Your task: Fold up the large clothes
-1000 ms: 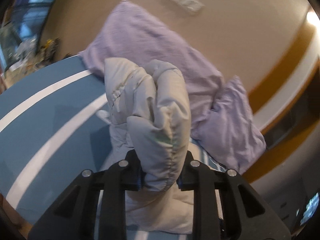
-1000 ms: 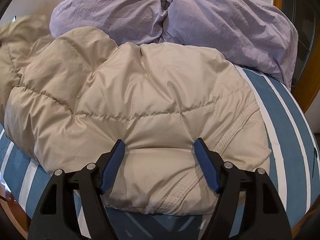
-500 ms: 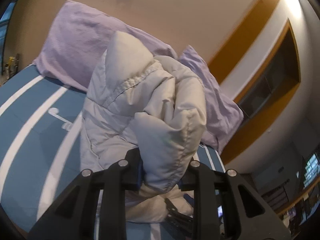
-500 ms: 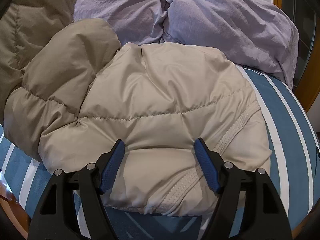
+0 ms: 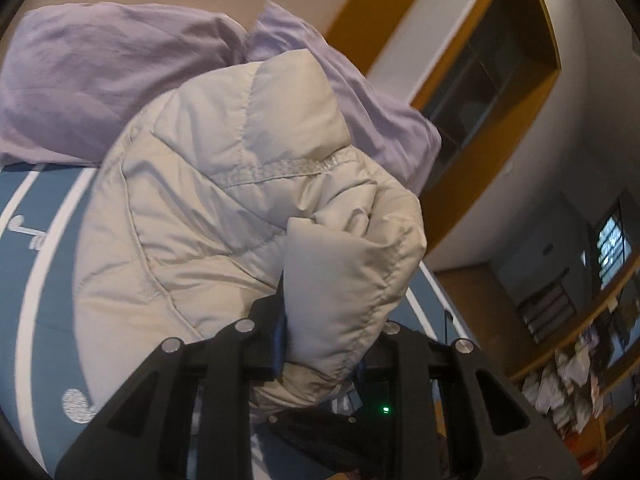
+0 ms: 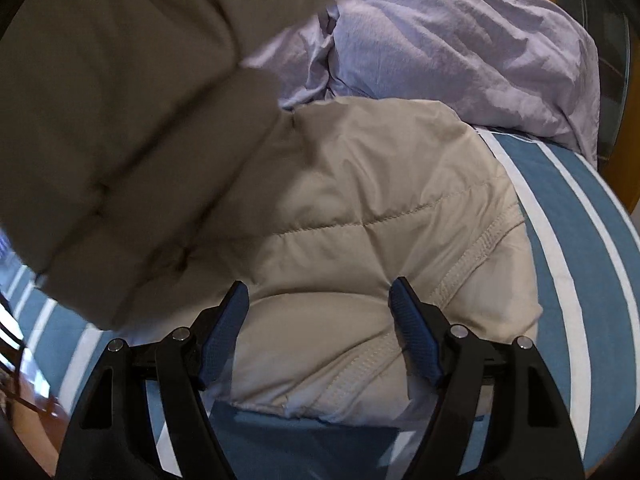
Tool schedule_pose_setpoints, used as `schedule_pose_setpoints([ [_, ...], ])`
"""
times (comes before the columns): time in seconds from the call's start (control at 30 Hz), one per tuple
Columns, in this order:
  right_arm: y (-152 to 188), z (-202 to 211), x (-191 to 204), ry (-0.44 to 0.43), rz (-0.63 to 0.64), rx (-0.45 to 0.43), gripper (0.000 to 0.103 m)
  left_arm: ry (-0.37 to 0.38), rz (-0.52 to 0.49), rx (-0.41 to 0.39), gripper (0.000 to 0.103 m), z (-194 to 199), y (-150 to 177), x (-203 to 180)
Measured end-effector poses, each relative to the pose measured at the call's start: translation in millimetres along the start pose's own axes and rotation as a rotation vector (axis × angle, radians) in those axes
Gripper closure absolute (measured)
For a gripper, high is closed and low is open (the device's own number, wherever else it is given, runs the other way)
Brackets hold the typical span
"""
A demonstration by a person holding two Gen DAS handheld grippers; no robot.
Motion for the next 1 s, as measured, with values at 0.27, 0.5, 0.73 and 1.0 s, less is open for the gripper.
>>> schedule_pose_setpoints([
  [0.27, 13.1, 35.7, -35.7, -0.017, -0.036, -0.082, 0.030, -0.044, -0.091, 0.111, 0.075, -60.6, 18.1, -32.4],
  [0.5, 22.9, 51.3, -54.5, 0.016, -0.074, -0.101, 0.030, -0.099, -0.160, 0.144, 0.059, -85.4, 29.6, -48.0],
  [0.73, 26.9, 69.2, -72.7, 0.027, -0.134, -0.125, 0.030, -0.136, -0.165, 0.122, 0.043, -72.2, 28.3, -56.0],
  [1.0, 26.0, 85.9, -78.9, 0.036, -0.151, -0.158, 0.030, -0.173, -0.162, 0.035, 0.032, -16.2, 15.7, -53.8],
])
Point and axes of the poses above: each gripper's, at about its wrist camera, not at the fingertips, and z roughly against the way its jaws point, x to its left, y to its underside, the point moved 6 cm from there along -z, roughly the way its jaws point, and after that the axes turned 5 degrees about x, right-handed, at the moved point
